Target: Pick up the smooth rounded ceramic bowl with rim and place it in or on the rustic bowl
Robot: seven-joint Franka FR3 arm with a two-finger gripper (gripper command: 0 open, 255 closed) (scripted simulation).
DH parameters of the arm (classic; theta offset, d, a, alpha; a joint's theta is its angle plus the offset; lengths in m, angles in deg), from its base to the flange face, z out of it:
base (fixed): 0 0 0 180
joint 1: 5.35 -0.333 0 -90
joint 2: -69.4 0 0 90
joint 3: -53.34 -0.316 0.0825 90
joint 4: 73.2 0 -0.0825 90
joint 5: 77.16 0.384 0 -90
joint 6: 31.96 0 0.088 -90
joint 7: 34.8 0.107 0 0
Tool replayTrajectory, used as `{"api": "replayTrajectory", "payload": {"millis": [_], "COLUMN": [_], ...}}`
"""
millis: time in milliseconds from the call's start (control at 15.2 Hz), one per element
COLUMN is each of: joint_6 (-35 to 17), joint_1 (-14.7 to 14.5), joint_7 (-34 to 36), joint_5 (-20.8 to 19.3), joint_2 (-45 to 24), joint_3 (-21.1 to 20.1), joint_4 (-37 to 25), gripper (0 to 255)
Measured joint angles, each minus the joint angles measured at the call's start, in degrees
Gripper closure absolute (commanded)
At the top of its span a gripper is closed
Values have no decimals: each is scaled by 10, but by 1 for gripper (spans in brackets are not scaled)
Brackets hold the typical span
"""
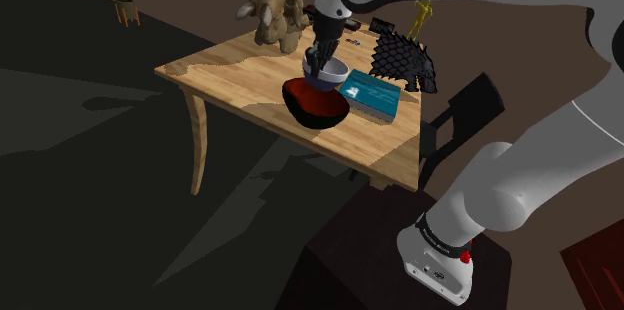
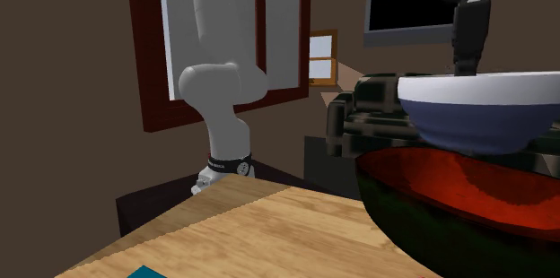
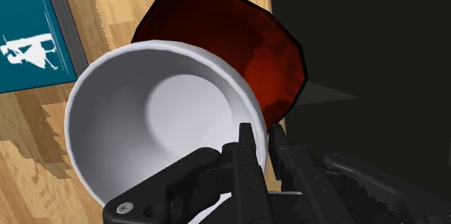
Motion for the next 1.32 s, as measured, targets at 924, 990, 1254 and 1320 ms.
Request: {"api": "replayTrajectory", "payload": {"millis": [924, 990, 1254, 1320], "joint_6": [-57, -57, -57, -57], "joint_1": [0, 0, 0, 0], "joint_7": [8, 8, 8, 8], "joint_5": [-4, -4, -4, -4], "joint_2": [-13, -13, -13, -13], "joint_3": [-1, -1, -1, -1], "joint_4": [44, 44, 44, 44], "gripper": [0, 0, 0, 0]}}
